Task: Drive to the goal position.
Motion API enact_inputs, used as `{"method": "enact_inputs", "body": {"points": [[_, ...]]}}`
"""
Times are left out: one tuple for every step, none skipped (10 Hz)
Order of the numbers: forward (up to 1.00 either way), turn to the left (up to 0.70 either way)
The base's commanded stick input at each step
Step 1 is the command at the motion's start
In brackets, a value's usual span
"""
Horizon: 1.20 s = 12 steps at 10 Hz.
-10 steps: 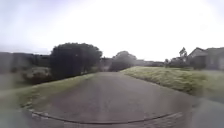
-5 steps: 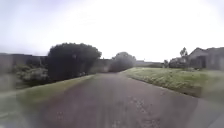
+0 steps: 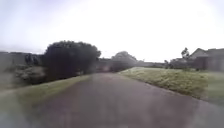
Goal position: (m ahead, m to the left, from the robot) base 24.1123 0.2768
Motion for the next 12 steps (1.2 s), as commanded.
{"method": "enact_inputs", "body": {"points": [[1.0,0.0],[1.0,0.0],[1.0,0.0],[1.0,0.0],[1.0,0.0],[1.0,0.0],[1.0,0.0],[1.0,0.0],[1.0,0.0],[1.0,0.0],[1.0,0.0],[1.0,0.0]]}}
